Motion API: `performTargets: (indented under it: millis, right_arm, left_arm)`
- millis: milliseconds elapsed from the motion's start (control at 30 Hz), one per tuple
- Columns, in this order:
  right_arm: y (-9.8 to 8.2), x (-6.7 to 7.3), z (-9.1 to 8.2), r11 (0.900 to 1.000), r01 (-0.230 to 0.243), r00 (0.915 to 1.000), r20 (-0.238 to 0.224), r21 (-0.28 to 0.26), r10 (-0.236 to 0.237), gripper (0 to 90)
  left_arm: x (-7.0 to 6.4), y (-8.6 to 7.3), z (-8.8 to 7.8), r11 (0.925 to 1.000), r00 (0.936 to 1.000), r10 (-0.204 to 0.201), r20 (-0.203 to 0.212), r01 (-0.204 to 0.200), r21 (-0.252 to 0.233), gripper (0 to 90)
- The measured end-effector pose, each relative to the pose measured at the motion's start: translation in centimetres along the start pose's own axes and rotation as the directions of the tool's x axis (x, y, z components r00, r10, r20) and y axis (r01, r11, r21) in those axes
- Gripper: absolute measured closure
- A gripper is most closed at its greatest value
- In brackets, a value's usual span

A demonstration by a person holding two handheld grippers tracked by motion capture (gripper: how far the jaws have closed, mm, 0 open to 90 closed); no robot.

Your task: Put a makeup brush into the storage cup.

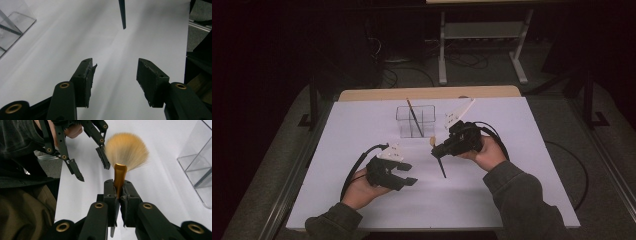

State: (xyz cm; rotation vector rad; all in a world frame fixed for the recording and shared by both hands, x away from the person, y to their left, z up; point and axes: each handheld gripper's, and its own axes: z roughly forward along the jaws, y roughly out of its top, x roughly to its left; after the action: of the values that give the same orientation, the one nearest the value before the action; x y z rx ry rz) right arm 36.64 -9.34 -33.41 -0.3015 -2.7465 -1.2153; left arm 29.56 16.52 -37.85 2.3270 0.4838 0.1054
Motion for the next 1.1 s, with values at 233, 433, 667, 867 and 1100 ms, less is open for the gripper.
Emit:
performTargets:
  millis: [233, 433, 667, 867, 1100]
  right_arm:
    - [0.2, -0.6, 0.0, 1.0, 0.002, 1.0, 0.004, 0.006, -0.002, 82.7]
    - [0.6, -0.9, -0.3, 0.999, -0.023, 0.9997, 0.01, 0.025, 0.023, 82.7]
    - [0.9, -1.5, -0.4, 0.999, -0.017, 0.9997, 0.017, 0.028, 0.017, 82.7]
    - [1.4, -2.0, -0.5, 1.0, 0.011, 0.9997, 0.023, 0.024, -0.011, 82.7]
    - [2.1, -2.5, -0.6, 0.999, 0.016, 0.9993, 0.033, 0.034, -0.017, 82.7]
  left_arm:
    - [0.2, -0.4, -0.3, 0.9997, 0.9997, 0.014, -0.022, -0.014, 0.019, 43.0]
    - [0.4, -0.8, -0.6, 0.9999, 0.9996, -0.002, -0.027, 0.002, 0.01, 39.9]
    - [0.6, -1.4, -1.0, 0.9998, 0.9993, -0.017, -0.035, 0.017, 0.013, 37.5]
    - [0.6, -1.8, -1.6, 0.9999, 0.999, -0.013, -0.042, 0.013, 0.008, 36.7]
    - [0.7, -2.4, -2.2, 0.9995, 0.998, -0.032, -0.054, 0.032, -0.008, 35.6]
